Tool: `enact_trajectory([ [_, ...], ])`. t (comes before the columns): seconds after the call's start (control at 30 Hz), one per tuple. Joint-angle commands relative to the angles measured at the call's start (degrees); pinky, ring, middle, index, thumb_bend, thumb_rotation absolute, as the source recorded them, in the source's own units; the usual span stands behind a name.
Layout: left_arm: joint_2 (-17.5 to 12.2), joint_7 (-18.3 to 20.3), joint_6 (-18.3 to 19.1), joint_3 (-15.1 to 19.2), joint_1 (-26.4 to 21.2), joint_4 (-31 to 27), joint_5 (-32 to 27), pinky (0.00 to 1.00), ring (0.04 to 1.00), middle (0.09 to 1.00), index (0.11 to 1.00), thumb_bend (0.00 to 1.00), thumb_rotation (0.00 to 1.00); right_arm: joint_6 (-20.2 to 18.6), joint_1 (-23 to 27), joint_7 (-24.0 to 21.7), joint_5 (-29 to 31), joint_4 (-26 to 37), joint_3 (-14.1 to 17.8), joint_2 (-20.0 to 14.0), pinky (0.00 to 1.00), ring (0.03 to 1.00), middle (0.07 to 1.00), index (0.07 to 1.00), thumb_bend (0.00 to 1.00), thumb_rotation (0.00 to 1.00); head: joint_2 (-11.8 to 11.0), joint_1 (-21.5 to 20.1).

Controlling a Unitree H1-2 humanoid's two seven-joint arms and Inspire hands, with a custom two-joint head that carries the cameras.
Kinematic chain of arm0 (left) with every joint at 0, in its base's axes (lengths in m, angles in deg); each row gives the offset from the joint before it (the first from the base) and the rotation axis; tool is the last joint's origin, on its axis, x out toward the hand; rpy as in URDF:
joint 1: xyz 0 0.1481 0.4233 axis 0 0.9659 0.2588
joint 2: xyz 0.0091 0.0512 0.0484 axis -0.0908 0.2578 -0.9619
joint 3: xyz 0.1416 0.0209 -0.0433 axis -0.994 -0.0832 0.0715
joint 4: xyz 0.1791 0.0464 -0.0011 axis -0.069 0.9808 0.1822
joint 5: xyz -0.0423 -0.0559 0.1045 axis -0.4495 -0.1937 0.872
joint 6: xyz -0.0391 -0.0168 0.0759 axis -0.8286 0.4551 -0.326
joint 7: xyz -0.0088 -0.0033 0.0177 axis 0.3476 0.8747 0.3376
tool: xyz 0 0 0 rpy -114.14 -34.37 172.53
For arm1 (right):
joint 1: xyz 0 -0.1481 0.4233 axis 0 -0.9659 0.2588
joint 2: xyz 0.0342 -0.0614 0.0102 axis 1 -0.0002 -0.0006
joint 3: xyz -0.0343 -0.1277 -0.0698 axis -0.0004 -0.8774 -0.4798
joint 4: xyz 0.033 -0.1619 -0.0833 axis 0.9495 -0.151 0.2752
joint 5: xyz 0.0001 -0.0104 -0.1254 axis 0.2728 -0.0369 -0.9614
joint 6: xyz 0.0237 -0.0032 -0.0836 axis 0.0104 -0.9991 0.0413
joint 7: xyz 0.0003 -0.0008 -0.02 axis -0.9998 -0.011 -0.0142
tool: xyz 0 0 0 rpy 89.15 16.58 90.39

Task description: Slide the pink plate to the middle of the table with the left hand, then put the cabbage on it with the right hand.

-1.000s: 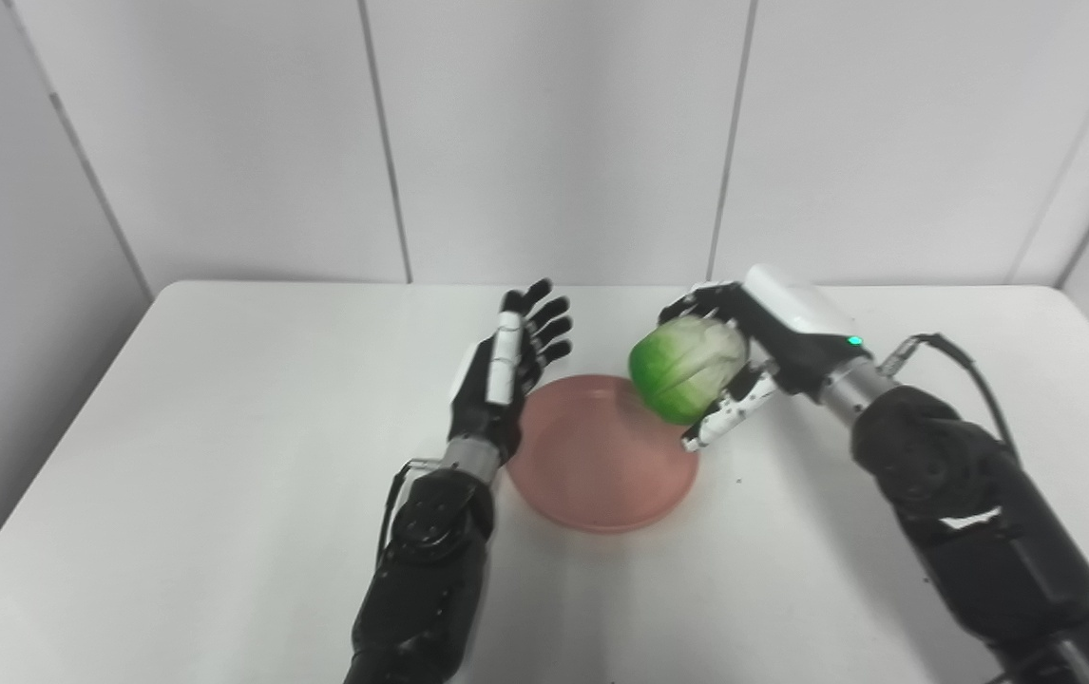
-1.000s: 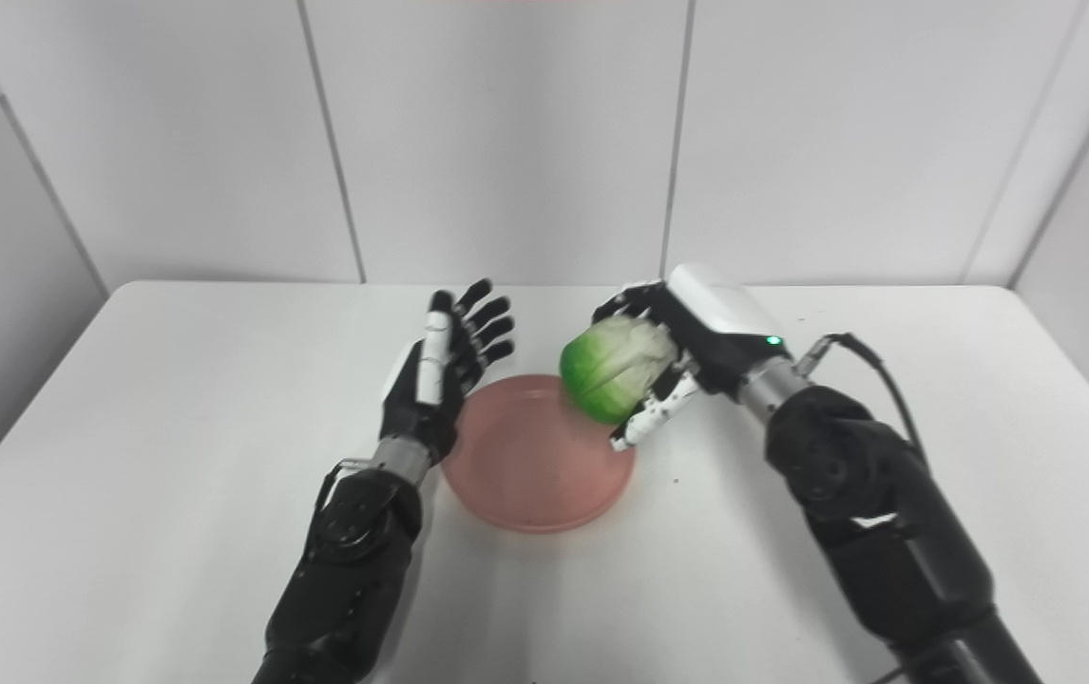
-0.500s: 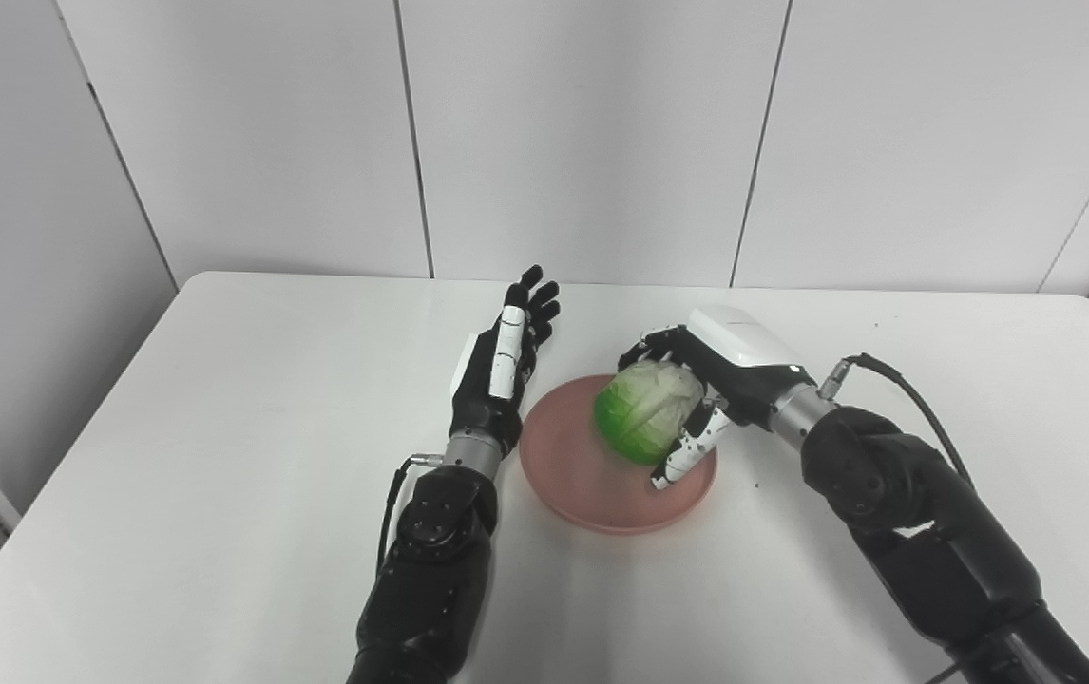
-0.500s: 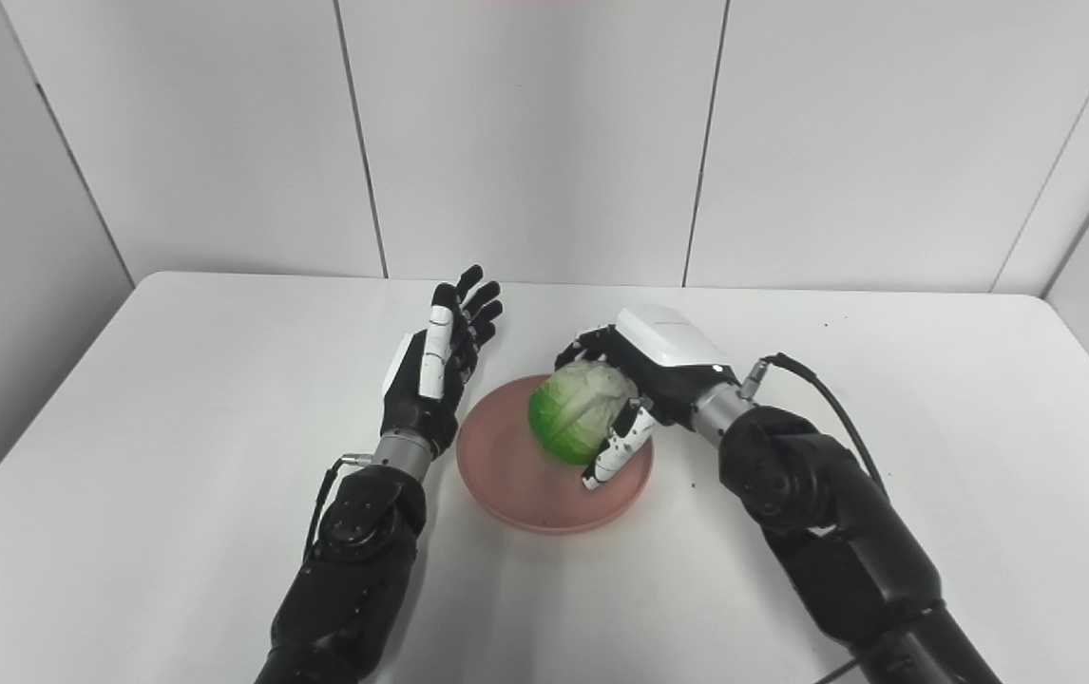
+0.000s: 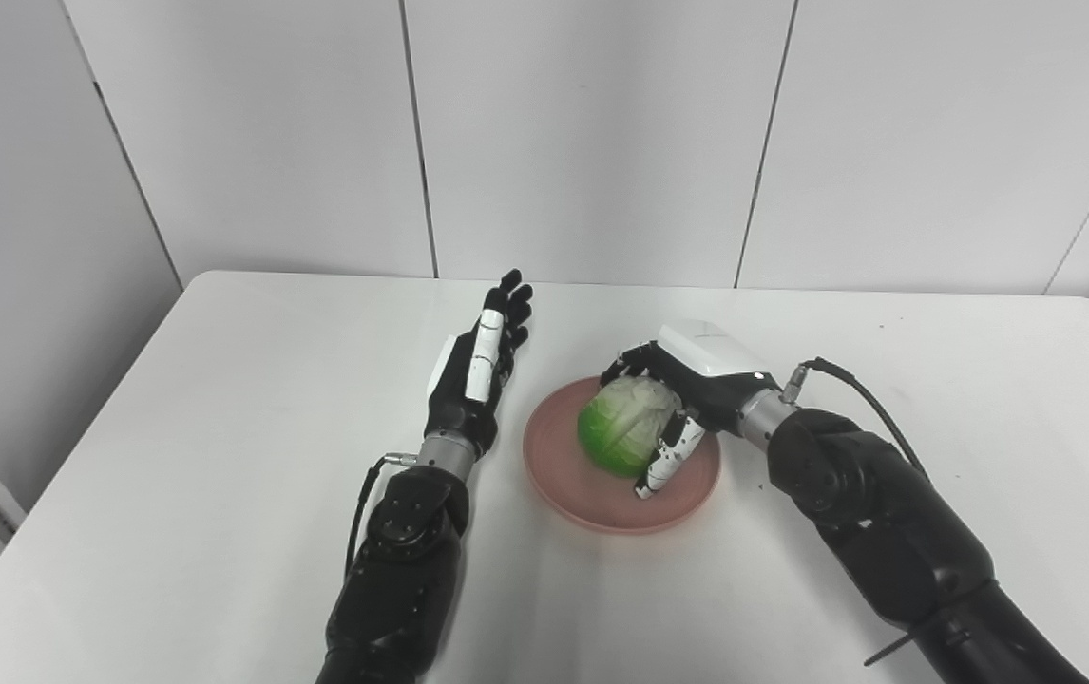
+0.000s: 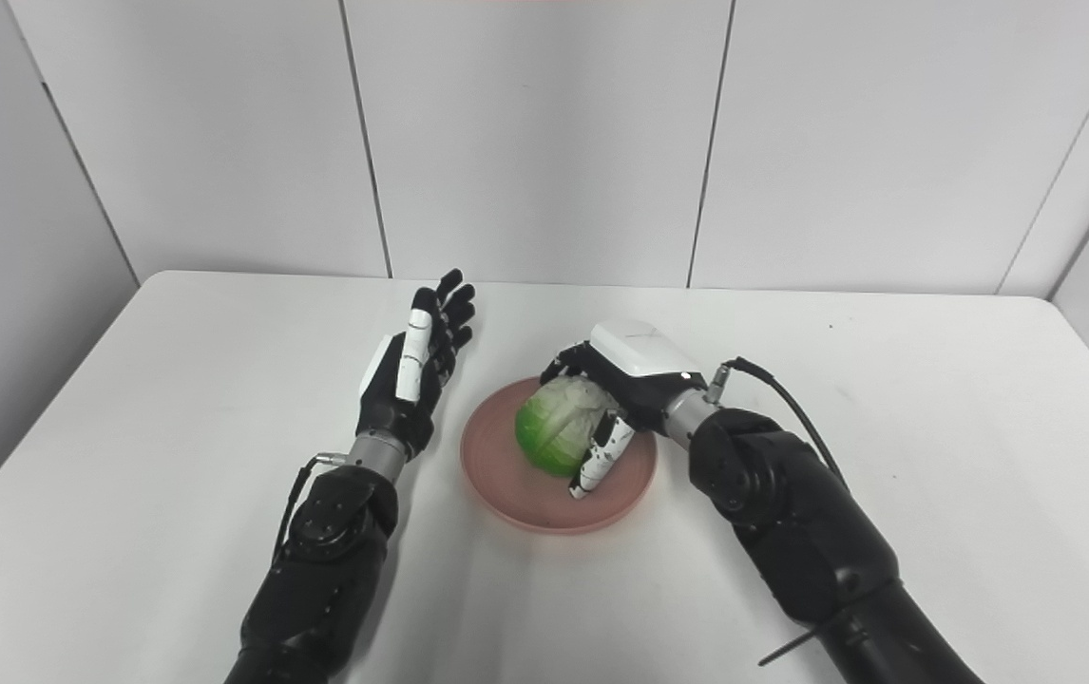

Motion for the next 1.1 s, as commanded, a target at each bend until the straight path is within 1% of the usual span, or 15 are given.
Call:
enact_trajectory([
  [0.0,-0.1,0.9,-1.6,-0.3,-1.9,-0.9,-0.1,1.00,1.000,0.982,0.970,0.79,1.00,3.5,3.2,2.7,-1.3,0.7,-0.3,-0.2,0.39,0.437,0.507,0.495,0.52,0.00,0.1,-0.1],
  [0.03,0.0,0.8,-1.1,-0.3,-1.7,-1.3,-0.2,1.00,0.997,0.976,0.967,0.79,1.00,4.3,3.2,3.5,-2.2,0.6,-0.8,-0.5,0.45,0.539,0.511,0.487,0.52,0.00,0.1,-0.1],
  [0.07,0.1,0.7,-0.7,-0.2,-1.6,-1.6,-0.2,1.00,0.992,0.969,0.961,0.79,1.00,4.8,3.1,4.2,-3.2,0.8,-1.3,-0.8,0.52,0.628,0.626,0.493,0.52,0.09,0.3,-0.2],
  [0.1,0.1,0.8,-0.6,-0.2,-1.5,-1.6,-0.3,1.00,0.991,0.967,0.960,0.79,1.00,5.2,3.1,4.8,-4.2,0.9,-1.7,-1.1,0.55,0.671,0.668,0.495,0.52,0.12,0.4,-0.4],
  [0.17,0.0,1.0,-1.2,-0.2,-1.7,-1.2,-0.4,1.00,0.987,0.964,0.957,0.78,1.00,5.4,2.9,5.5,-5.9,1.8,-2.2,-1.6,0.67,0.797,0.790,0.725,0.71,0.42,0.5,-0.6],
  [0.23,0.0,1.4,-1.7,-0.1,-1.9,-0.7,-0.7,0.99,0.987,0.967,0.964,0.77,1.00,5.5,2.7,5.4,-6.4,2.6,-2.3,-1.8,0.73,0.826,0.829,0.814,0.76,0.55,0.5,-0.6],
  [0.33,-0.1,1.8,-1.9,0.1,-1.8,-0.6,-1.2,0.97,0.980,0.963,0.963,0.77,1.00,6.2,2.5,2.4,-3.8,4.1,-1.5,-2.5,0.83,0.865,0.880,0.890,0.82,0.69,0.6,-1.2],
  [0.43,-0.4,2.7,-2.3,0.1,-1.6,-0.5,-1.6,0.97,0.986,0.973,0.965,0.76,1.00,6.7,2.5,-1.6,-1.2,5.9,-1.4,-3.6,0.90,0.920,0.927,0.926,0.86,0.74,0.6,-1.6],
  [0.47,-0.5,2.9,-2.1,0.0,-1.5,-0.7,-1.6,0.98,0.996,0.985,0.970,0.76,1.00,6.5,2.6,-3.1,-0.7,6.6,-1.5,-4.1,0.96,0.962,0.963,0.965,0.86,0.71,0.6,-1.7],
  [0.57,-0.5,2.8,-0.6,0.1,-0.6,-2.6,-1.6,0.97,0.992,0.984,0.966,0.75,1.00,5.6,2.0,-6.6,1.2,9.8,-0.8,-5.3,0.99,0.993,0.993,0.994,0.87,0.73,0.8,-2.2],
  [0.67,-0.3,1.9,1.4,0.3,0.5,-4.7,-1.2,0.95,0.979,0.968,0.950,0.75,1.00,4.7,0.1,-7.7,3.6,12.6,1.4,-6.2,1.00,1.000,1.000,1.000,0.91,0.80,0.8,-2.6],
  [0.77,-0.4,1.7,2.1,0.2,1.4,-5.9,-1.0,0.95,0.973,0.952,0.944,0.76,1.00,5.3,-2.6,-6.2,5.9,14.4,4.2,-6.6,1.00,1.000,1.000,1.000,0.96,0.87,0.8,-3.6],
  [0.87,-0.7,2.0,2.1,0.1,2.6,-7.0,-0.9,0.96,0.969,0.941,0.939,0.75,1.00,3.6,-6.3,-4.3,6.9,17.3,7.5,-6.4,1.00,1.000,1.000,1.000,0.98,0.91,0.7,-4.4],
  [0.97,-1.0,2.5,1.7,0.0,3.8,-7.8,-1.2,0.99,0.967,0.940,0.940,0.74,1.00,1.7,-10.6,-1.2,9.5,19.8,11.8,-4.1,0.99,1.000,1.000,1.000,0.90,0.89,0.5,-5.1],
  [1.07,-1.4,3.7,0.5,-0.5,5.4,-8.5,-1.2,1.00,0.981,0.950,0.950,0.73,1.00,-1.3,-16.5,1.6,18.6,20.5,18.1,1.4,0.95,1.000,1.000,1.000,0.81,0.93,0.4,-5.9],
])
